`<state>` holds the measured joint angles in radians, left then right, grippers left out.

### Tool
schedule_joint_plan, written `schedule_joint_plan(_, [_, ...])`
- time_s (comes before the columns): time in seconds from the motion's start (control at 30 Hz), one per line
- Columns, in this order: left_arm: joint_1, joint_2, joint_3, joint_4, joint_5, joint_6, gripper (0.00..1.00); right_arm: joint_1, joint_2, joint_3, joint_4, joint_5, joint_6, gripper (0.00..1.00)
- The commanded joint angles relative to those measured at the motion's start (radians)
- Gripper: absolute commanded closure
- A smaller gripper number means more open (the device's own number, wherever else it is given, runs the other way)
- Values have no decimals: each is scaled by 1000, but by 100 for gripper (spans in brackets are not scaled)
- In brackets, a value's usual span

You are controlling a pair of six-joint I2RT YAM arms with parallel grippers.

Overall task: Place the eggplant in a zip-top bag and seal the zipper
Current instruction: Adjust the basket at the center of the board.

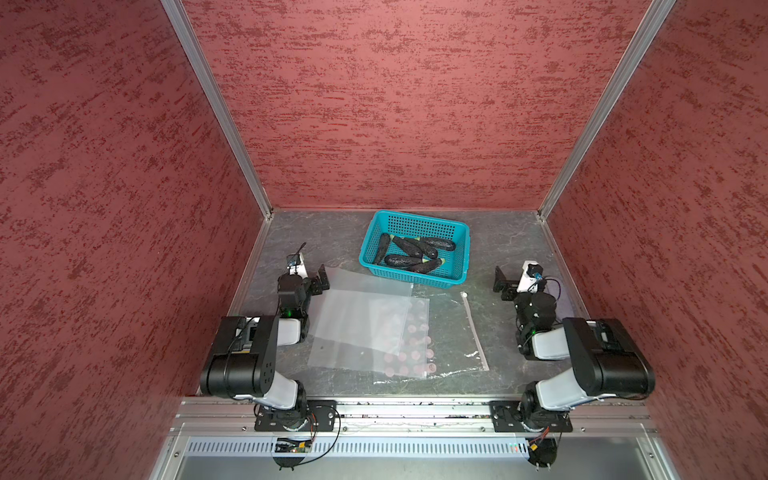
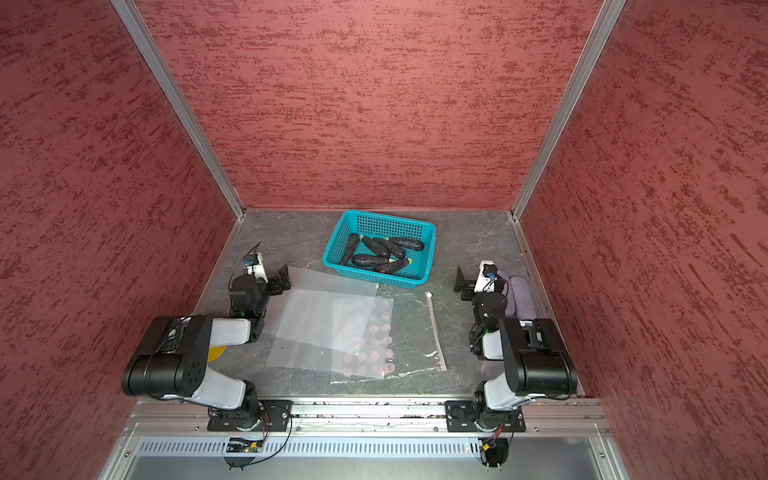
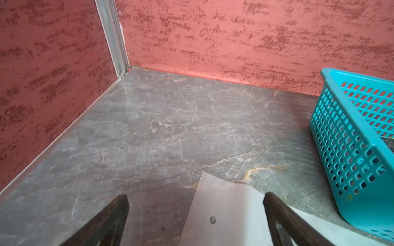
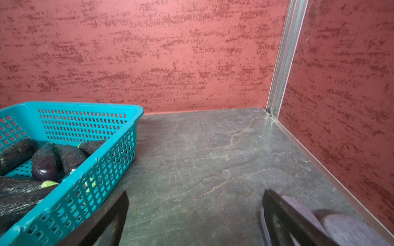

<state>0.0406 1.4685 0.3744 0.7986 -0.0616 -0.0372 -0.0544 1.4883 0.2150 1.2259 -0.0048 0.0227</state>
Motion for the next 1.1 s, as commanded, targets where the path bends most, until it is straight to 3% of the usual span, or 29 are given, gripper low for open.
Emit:
schedule_joint_plan(0.0, [7, -105, 97, -220, -18, -16, 0, -3, -96, 94, -171, 26, 8, 1])
schedule_joint_plan(0.23, [-19, -212, 253, -531, 38, -116, 0, -2, -168, 260, -475, -51, 80, 1])
schedule_joint_plan(0.47, [-66, -231, 348, -702, 114, -217, 0, 1, -182, 386, -688, -159, 173, 1])
schedule_joint_plan(0.73, [-109, -216, 353, -719, 218, -291, 0, 44, -134, 449, -781, -227, 244, 2])
schedule_joint_plan(1.07, [-168, -197, 316, -686, 253, -323, 0, 152, 65, 599, -881, -267, 313, 13])
